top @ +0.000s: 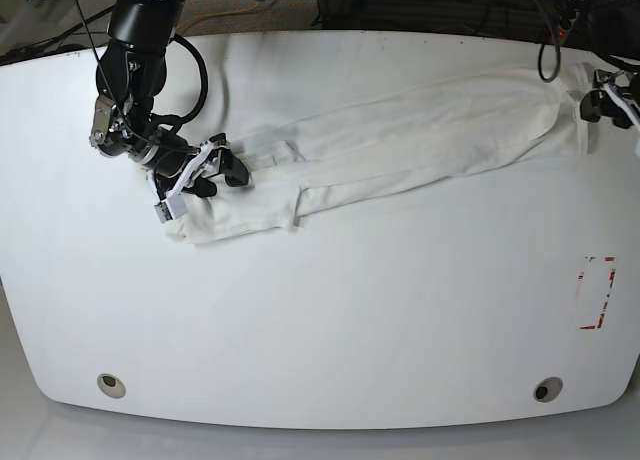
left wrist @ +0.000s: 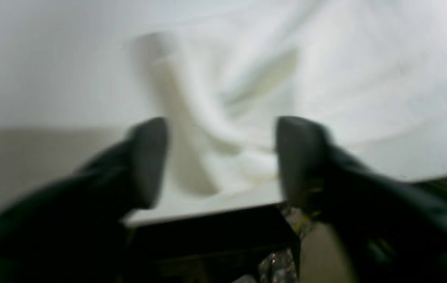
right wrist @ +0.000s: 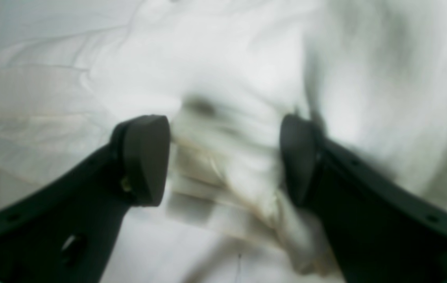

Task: Fold the T-shirt properly
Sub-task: 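Adjust the left gripper's hold on the strip end, pulling it taut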

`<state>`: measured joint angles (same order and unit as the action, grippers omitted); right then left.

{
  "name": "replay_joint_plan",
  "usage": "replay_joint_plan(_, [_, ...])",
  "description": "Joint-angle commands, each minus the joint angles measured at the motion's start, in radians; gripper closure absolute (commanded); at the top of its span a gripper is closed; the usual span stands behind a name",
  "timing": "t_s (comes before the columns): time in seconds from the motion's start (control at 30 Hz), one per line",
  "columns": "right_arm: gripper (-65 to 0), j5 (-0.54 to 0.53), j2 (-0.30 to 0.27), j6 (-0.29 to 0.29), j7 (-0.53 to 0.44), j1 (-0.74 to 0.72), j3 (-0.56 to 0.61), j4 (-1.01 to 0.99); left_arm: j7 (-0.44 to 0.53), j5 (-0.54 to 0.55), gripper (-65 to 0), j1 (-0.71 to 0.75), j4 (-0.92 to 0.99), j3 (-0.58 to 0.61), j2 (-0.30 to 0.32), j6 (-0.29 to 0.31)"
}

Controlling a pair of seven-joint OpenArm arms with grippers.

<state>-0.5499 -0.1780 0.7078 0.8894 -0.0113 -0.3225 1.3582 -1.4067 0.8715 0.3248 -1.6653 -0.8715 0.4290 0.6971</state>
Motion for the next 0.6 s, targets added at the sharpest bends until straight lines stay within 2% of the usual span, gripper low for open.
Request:
replay_joint_plan(0.0, [-43.0, 0.038, -0.004, -0.01, 0.046, 0.003, 0.003, -0.003, 0.01, 0.081, -54.2, -0.003, 0.007, -0.044, 0.004, 0.001])
replay_joint_plan(0.07, [-43.0, 0.037, -0.004, -0.01, 0.046, 0.003, 0.003, -0.003, 0.01, 0.133, -56.9, -0.003, 0.035, -0.062, 0.004, 0.001])
replay_joint_plan(0.23, [-43.0, 0.035, -0.004, -0.01, 0.046, 0.003, 0.004, -0.003, 0.01, 0.206, -56.5, -0.011, 0.162, -0.067, 0.034, 0.001])
replay_joint_plan(0.43, [-43.0, 0.034, -0.004, -0.01, 0.046, 0.003, 0.006, -0.003, 0.01, 0.202, -56.0, -0.057, 0.287, -0.065, 0.041, 0.001])
replay_joint_plan(0.57, [-43.0, 0.034, -0.004, -0.01, 0.046, 0.003, 0.006, -0.003, 0.011, 0.174, -56.1, -0.056, 0.304, -0.064, 0.043, 0.001])
